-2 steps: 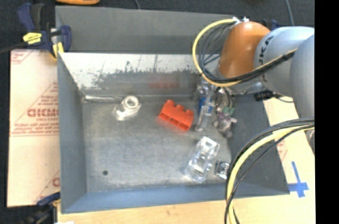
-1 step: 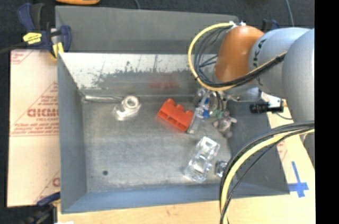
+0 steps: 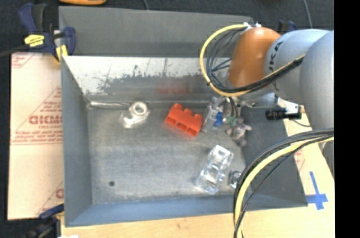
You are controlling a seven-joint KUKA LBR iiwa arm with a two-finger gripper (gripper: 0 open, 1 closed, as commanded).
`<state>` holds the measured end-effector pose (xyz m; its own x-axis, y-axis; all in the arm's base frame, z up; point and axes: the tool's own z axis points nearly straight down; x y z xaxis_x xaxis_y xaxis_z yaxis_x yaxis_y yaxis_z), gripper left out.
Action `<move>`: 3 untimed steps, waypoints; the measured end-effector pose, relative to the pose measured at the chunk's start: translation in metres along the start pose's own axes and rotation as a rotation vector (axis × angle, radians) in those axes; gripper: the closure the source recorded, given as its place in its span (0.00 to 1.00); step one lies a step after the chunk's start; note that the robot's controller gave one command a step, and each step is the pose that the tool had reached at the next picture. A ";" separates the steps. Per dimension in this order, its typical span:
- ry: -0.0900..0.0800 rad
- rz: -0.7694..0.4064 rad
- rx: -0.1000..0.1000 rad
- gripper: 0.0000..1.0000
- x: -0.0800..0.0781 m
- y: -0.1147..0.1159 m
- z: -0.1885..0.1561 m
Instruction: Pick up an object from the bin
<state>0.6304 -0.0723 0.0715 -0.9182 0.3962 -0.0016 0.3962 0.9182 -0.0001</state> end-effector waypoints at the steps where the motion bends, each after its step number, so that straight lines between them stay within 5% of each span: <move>1: 0.000 -0.001 0.001 0.00 0.000 0.000 0.000; 2: 0.005 0.319 0.001 0.00 0.019 0.012 0.001; 3: 0.003 0.316 0.003 1.00 0.018 0.011 0.000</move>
Offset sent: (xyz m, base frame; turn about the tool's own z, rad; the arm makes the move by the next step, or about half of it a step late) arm 0.0000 0.0000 0.0000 0.0000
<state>0.6180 -0.0545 0.0710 -0.7495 0.6620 0.0011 0.6620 0.7495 -0.0027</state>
